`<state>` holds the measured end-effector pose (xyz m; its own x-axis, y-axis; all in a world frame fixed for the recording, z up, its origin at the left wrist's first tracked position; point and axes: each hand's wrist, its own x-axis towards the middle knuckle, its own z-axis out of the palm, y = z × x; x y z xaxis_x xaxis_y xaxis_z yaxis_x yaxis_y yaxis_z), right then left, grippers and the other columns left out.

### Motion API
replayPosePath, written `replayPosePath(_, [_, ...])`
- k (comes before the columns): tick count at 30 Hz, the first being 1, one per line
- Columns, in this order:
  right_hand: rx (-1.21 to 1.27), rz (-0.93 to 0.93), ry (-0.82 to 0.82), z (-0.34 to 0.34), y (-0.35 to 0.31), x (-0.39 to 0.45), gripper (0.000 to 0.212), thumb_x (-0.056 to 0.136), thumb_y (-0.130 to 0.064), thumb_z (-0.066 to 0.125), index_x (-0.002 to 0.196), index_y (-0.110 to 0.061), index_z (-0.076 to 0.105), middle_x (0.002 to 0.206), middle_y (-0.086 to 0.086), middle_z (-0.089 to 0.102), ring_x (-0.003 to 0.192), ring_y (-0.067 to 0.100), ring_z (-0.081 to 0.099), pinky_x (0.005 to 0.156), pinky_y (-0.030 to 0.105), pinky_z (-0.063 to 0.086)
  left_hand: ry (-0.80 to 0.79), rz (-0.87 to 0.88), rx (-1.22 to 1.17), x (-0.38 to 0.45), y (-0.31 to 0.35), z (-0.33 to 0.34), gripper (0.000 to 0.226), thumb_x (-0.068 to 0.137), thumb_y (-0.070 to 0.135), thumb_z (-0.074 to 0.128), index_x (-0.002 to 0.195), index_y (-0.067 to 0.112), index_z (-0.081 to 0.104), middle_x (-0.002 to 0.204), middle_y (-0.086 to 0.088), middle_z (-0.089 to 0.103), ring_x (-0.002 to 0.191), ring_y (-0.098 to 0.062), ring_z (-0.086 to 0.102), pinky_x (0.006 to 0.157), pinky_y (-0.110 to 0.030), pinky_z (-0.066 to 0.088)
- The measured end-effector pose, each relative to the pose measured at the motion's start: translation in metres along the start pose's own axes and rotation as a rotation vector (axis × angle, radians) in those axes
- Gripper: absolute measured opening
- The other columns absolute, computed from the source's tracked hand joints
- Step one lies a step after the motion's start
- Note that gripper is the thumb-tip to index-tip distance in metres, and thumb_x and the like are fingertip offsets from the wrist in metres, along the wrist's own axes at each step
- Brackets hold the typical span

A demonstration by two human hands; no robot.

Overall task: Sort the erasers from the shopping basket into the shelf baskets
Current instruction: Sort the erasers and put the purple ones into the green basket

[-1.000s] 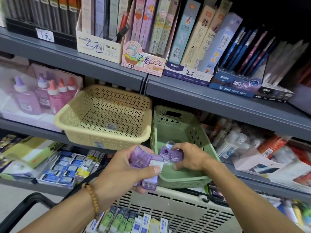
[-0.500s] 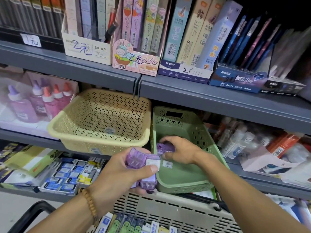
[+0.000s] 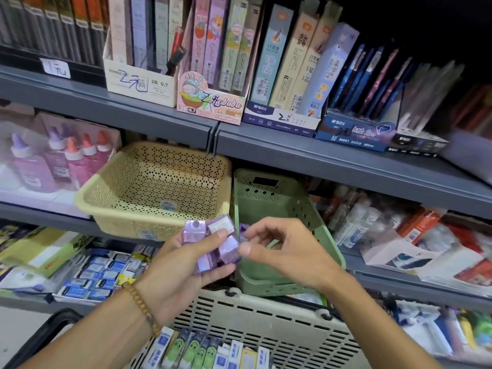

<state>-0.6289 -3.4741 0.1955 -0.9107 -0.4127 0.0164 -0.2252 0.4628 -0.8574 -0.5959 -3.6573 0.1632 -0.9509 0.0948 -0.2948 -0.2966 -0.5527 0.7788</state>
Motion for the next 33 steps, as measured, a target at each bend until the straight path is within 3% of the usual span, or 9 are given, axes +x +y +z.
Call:
replayPosePath(5, [0.024, 0.066, 0.025, 0.011, -0.008, -0.012, 0.029, 0.078, -0.016, 0.082, 0.101, -0.004, 0.068, 0.093, 0.019, 0.068, 0.077, 0.014, 0.056, 0.079, 0.034, 0.052, -0.05, 0.02, -0.028, -0.002, -0.002, 0.005, 0.045, 0.065, 0.015, 0.073, 0.109, 0.012, 0.067, 0.1, -0.015, 0.074, 0.086, -0.026, 0.074, 0.059, -0.033, 0.058])
replayPosePath(8, [0.2, 0.157, 0.026, 0.005, -0.002, -0.013, 0.032, 0.07, -0.009, 0.086, 0.097, -0.006, 0.069, 0.085, 0.008, 0.066, 0.077, 0.014, 0.056, 0.073, 0.026, 0.05, -0.092, 0.037, 0.052, -0.004, -0.002, 0.009, 0.044, 0.066, 0.015, 0.074, 0.109, 0.016, 0.068, 0.102, -0.01, 0.075, 0.089, -0.023, 0.074, 0.061, -0.034, 0.059])
replayPosePath(11, [0.285, 0.234, 0.183, -0.016, 0.016, -0.008, 0.033, 0.06, -0.009, 0.081, 0.09, -0.012, 0.069, 0.082, 0.005, 0.065, 0.073, 0.014, 0.058, 0.069, 0.026, 0.05, -0.05, 0.065, 0.242, -0.002, -0.003, 0.007, 0.033, 0.074, 0.01, 0.076, 0.105, 0.018, 0.068, 0.099, -0.001, 0.076, 0.087, -0.019, 0.074, 0.062, -0.03, 0.059])
replayPosePath(14, [0.1, 0.294, 0.322, -0.042, 0.042, 0.002, 0.031, 0.074, 0.002, 0.077, 0.095, -0.013, 0.06, 0.082, 0.005, 0.064, 0.063, 0.008, 0.057, 0.066, 0.025, 0.051, -0.017, 0.078, 0.369, -0.001, -0.004, 0.004, 0.026, 0.077, 0.008, 0.076, 0.1, 0.019, 0.07, 0.092, -0.002, 0.076, 0.083, -0.02, 0.074, 0.061, -0.029, 0.059])
replayPosePath(18, [-0.382, 0.33, 0.196, -0.052, 0.069, 0.024, 0.029, 0.076, -0.007, 0.08, 0.095, -0.019, 0.062, 0.088, -0.001, 0.066, 0.075, 0.011, 0.059, 0.077, 0.028, 0.052, -0.019, 0.111, 0.472, 0.002, -0.006, 0.005, 0.025, 0.077, 0.008, 0.078, 0.096, 0.023, 0.069, 0.085, 0.0, 0.076, 0.079, -0.017, 0.073, 0.06, -0.028, 0.059])
replayPosePath(20, [-0.546, 0.357, 0.13, -0.05, 0.074, 0.038, 0.029, 0.075, -0.017, 0.081, 0.097, -0.026, 0.064, 0.094, -0.005, 0.067, 0.084, 0.012, 0.061, 0.075, 0.02, 0.046, -0.019, 0.118, 0.494, 0.004, -0.007, 0.004, 0.026, 0.077, 0.006, 0.078, 0.095, 0.023, 0.069, 0.084, 0.001, 0.075, 0.076, -0.015, 0.073, 0.059, -0.028, 0.058])
replayPosePath(26, [-0.743, 0.364, -0.081, -0.033, 0.08, 0.073, 0.045, 0.082, -0.01, 0.07, 0.125, -0.021, 0.059, 0.104, -0.004, 0.059, 0.1, 0.016, 0.058, 0.085, 0.019, 0.039, -0.031, 0.129, 0.507, 0.008, -0.008, -0.002, 0.026, 0.076, 0.007, 0.079, 0.09, 0.026, 0.069, 0.085, 0.004, 0.076, 0.074, -0.012, 0.073, 0.055, -0.024, 0.055])
replayPosePath(30, [-0.775, 0.371, -0.096, -0.031, 0.079, 0.076, 0.065, 0.082, -0.013, 0.07, 0.142, -0.019, 0.046, 0.135, 0.004, 0.057, 0.119, 0.021, 0.056, 0.1, 0.023, 0.039, -0.052, 0.132, 0.516, 0.009, -0.009, -0.002, 0.029, 0.076, 0.008, 0.079, 0.086, 0.033, 0.069, 0.086, 0.006, 0.076, 0.077, -0.013, 0.073, 0.056, -0.023, 0.055])
replayPosePath(33, [-0.745, 0.291, 0.005, -0.032, 0.066, 0.062, 0.059, 0.086, -0.02, 0.07, 0.141, -0.018, 0.05, 0.129, 0.006, 0.062, 0.113, 0.018, 0.06, 0.098, 0.022, 0.043, -0.059, 0.159, 0.526, 0.008, -0.009, -0.001, 0.032, 0.076, 0.007, 0.079, 0.084, 0.037, 0.069, 0.086, 0.006, 0.075, 0.079, -0.016, 0.073, 0.055, -0.023, 0.054])
